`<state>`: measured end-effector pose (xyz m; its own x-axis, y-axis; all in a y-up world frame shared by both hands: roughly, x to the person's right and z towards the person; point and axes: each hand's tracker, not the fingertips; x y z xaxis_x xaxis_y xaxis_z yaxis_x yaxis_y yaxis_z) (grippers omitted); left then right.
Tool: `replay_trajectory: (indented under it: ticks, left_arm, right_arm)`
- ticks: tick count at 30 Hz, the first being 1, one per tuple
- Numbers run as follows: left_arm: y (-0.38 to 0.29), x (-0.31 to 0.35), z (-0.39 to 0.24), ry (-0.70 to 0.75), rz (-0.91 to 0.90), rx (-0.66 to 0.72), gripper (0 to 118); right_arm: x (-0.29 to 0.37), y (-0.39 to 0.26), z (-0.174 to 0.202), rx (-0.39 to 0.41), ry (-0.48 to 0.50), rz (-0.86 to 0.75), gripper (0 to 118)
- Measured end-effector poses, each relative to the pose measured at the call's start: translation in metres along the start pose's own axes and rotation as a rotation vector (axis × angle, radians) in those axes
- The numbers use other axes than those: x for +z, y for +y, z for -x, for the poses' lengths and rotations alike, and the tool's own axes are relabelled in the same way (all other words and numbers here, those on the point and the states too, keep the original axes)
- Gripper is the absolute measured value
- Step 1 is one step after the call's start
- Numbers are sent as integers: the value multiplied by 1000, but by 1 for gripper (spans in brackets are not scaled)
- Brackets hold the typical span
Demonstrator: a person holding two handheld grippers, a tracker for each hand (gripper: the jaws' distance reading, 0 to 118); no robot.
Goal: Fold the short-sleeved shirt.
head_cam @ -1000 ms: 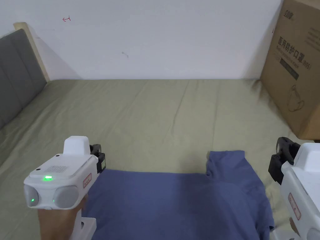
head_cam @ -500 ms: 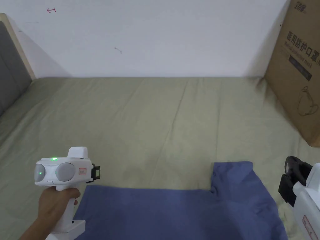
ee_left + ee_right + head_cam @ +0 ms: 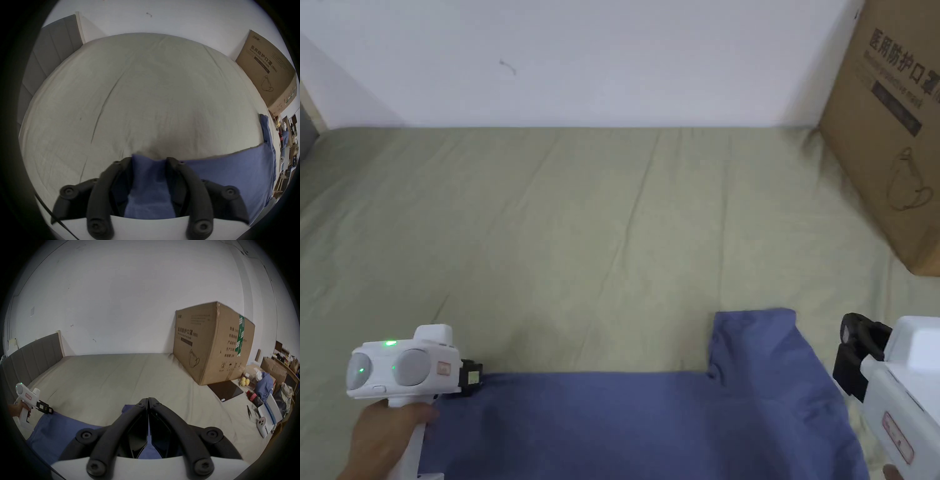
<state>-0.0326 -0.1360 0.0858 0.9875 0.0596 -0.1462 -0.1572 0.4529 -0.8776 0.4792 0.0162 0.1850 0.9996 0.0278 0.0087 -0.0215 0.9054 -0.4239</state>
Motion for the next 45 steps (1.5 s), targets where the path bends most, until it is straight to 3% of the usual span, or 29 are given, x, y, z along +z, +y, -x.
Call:
replay_trajectory:
  ticks: [1, 3, 4, 5, 6, 7, 9, 10, 12, 15, 18, 20, 22, 24, 25, 29, 39, 45]
  left_arm:
    - [0, 2, 0, -8, -8, -1, 5]
    - [0, 7, -3, -46, -33, -11, 1]
    - [-1, 9, -5, -34, -36, -12, 1]
    - [-3, 21, -9, -31, -61, -29, 1]
    - [-4, 29, -10, -42, -91, -40, 1]
    - [-5, 36, -10, -62, -113, -48, 1]
    - [-5, 51, -9, -79, -127, -49, 1]
    - [-5, 59, -9, -95, -145, -48, 1]
    - [-6, 71, -9, -116, -161, -49, 1]
    - [-6, 79, -8, -114, -172, -67, 1]
    - [-7, 82, -8, -115, -173, -70, 1]
    - [-9, 85, -9, -119, -176, -65, 1]
    - [-8, 83, -4, -126, -181, -57, 1]
    - [-10, 86, -4, -128, -186, -54, 1]
    - [-9, 86, -2, -129, -190, -49, 1]
    - [-11, 95, 2, -136, -202, -11, 1]
    - [-8, 170, 14, -197, -367, 140, 1]
    - [34, 251, 18, -195, -527, 122, 1]
  right_arm:
    - [-6, -1, -3, -14, 0, 14, 0]
    - [-25, -4, -12, -23, -28, 86, 12]
    - [-37, -6, -17, -28, -48, 122, 29]
    - [-50, -8, -21, -23, -65, 157, 59]
    - [-64, -11, -25, -29, -60, 206, 59]
    - [-79, -15, -29, -29, -56, 249, 66]
    - [-106, -24, -35, -62, -42, 320, 95]
    - [-118, -29, -38, -70, -40, 351, 100]
    - [-141, -40, -42, -101, -39, 428, 100]
    - [-169, -59, -41, -69, -38, 518, 98]
    - [-190, -76, -35, -45, -20, 607, 83]
    - [-198, -84, -31, -31, -8, 646, 58]
    - [-195, -88, -27, -34, 0, 610, 45]
    - [-189, -85, -27, -76, 28, 590, 1]
    - [-186, -84, -25, -85, 65, 570, 1]
    - [-160, -70, -21, 20, 42, 480, 1]
    - [-54, 24, -27, 17, 127, 170, 1]
    - [-6, 103, -34, -2, 141, -40, 1]
